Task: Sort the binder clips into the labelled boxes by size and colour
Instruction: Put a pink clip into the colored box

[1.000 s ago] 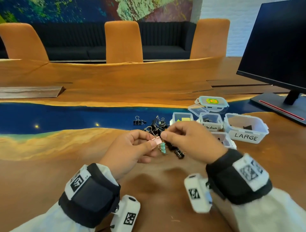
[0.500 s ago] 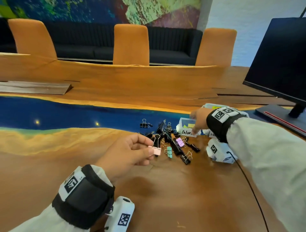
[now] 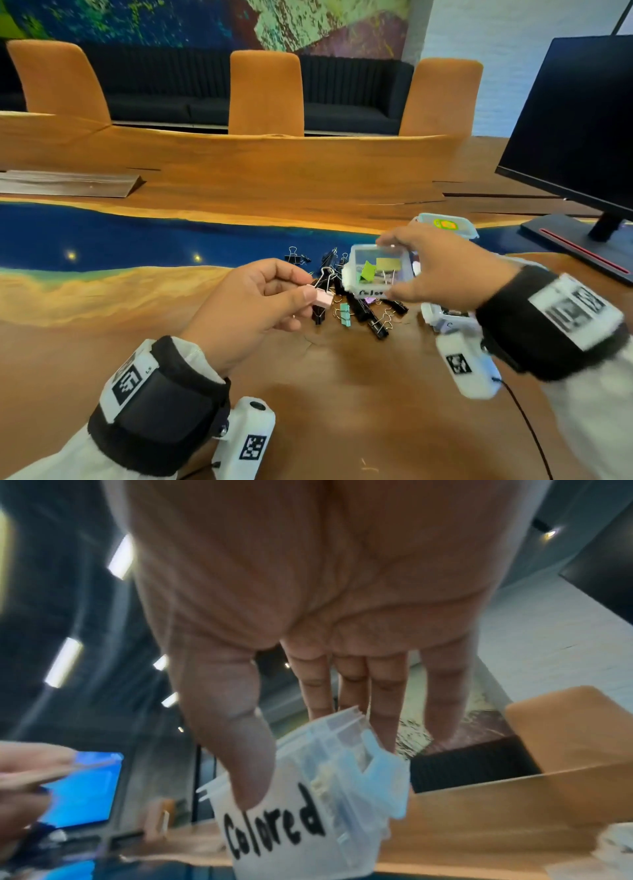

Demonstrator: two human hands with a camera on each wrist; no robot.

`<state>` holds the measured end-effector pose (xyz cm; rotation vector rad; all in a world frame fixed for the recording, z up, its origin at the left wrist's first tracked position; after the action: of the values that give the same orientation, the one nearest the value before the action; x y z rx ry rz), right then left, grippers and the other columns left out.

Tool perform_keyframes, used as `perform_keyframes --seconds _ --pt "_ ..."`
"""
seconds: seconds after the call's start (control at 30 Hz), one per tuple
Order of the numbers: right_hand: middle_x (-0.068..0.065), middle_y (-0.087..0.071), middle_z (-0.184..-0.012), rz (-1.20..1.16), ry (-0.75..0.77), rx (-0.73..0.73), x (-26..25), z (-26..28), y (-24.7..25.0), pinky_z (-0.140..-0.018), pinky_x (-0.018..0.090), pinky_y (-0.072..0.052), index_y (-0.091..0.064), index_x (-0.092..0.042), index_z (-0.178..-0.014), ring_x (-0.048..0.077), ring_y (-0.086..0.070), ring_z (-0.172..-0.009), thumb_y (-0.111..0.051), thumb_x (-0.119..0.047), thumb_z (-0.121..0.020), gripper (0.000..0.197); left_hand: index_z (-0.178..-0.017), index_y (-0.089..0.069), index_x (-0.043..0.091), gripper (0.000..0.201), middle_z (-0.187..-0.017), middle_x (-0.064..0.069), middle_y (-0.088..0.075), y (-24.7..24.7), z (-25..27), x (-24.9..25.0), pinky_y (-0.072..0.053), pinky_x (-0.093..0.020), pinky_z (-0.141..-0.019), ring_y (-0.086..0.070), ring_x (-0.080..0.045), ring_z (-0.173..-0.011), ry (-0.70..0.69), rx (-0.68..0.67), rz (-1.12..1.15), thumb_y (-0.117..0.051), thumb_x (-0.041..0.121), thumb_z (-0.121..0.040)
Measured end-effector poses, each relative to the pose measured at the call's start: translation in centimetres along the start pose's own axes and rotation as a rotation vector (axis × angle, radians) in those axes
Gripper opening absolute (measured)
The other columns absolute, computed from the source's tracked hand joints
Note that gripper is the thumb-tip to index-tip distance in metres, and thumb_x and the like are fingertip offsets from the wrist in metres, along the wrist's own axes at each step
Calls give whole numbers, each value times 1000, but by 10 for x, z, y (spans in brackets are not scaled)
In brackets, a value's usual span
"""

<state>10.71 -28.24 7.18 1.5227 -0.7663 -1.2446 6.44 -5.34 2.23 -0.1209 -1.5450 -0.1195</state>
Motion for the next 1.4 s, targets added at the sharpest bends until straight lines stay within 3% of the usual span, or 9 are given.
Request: perform_keyframes --seconds 0.13,0.27,0.5,0.6,0.73,0.87,1.13,1.27,1.4 --pt "-24 -51 -124 -102 80 14 -12 44 -24 -100 24 -47 -47 -42 -137 -3 -52 -112 -83 -50 -68 78 -96 -73 10 27 -77 -7 -73 -17 9 16 -52 -23 -56 -64 -11 -66 -68 -85 -117 -78 26 -74" --pt "-27 -48 -130 -171 118 87 -19 66 -41 -104 25 -45 -39 -42 -146 -5 -46 -122 -80 -55 -69 88 -89 -75 18 19 -76 -2 -71 -37 17 23 -48 -18 -60 -58 -8 -66 -167 -136 -303 -84 27 -75" --pt "-29 -47 -129 -259 112 113 -27 77 -57 -101 20 -45 -28 -42 -150 -9 -45 -120 -78 -57 -70 96 -81 -74 31 14 -60 27 -54 -53 24 15 -34 -13 -57 -41 0 -58 -232 -123 -544 -86 32 -75" --pt "-27 -48 -130 -269 103 128 -27 76 -57 -100 16 -44 -29 -41 -150 -10 -45 -119 -78 -56 -71 94 -79 -74 33 17 -78 23 -58 -56 26 14 -33 -13 -64 -50 7 -73 -272 -105 -643 -87 40 -70" --pt "-25 -50 -129 -263 88 143 -29 76 -54 -98 14 -43 -30 -39 -149 -9 -47 -117 -78 -55 -71 93 -73 -70 36 25 -95 18 -52 -52 22 9 -37 -20 -85 -46 -1 -103 -249 -31 -785 -84 55 -67" --pt "-23 -48 -136 -260 93 170 -29 76 -56 -101 20 -46 -31 -38 -149 -7 -47 -121 -77 -56 -71 92 -70 -72 36 31 -97 20 -47 -53 20 7 -33 -21 -89 -37 -1 -108 -205 -29 -886 -74 68 -67" --pt "-23 -52 -127 -306 94 198 -25 74 -59 -92 13 -47 -35 -39 -145 -7 -51 -114 -79 -51 -72 86 -100 -73 56 27 -128 29 -28 -55 19 -2 -23 -41 -115 -14 -4 -130 -107 -156 -943 -51 65 -89" --pt "-22 -54 -126 -326 117 205 -24 74 -60 -92 13 -47 -38 -36 -144 -6 -53 -114 -76 -48 -73 82 -97 -72 60 36 -144 31 -20 -66 24 -9 -12 -48 -122 -1 -3 -143 -85 -308 -914 -42 74 -82" --pt "-25 -50 -130 -308 128 189 -21 76 -59 -96 14 -45 -37 -39 -144 -7 -49 -119 -80 -45 -72 85 -98 -75 53 43 -145 29 -27 -63 22 -4 -13 -42 -121 -5 2 -141 -122 -226 -845 -42 74 -79"
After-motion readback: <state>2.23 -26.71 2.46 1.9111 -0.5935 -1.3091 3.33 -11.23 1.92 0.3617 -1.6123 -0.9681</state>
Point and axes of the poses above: each hand's wrist, its own z-axis away from the middle knuckle, its own y-axis out of the back of the hand, x = y × z, the point moved 7 cm from there along -z, towards the middle knuckle
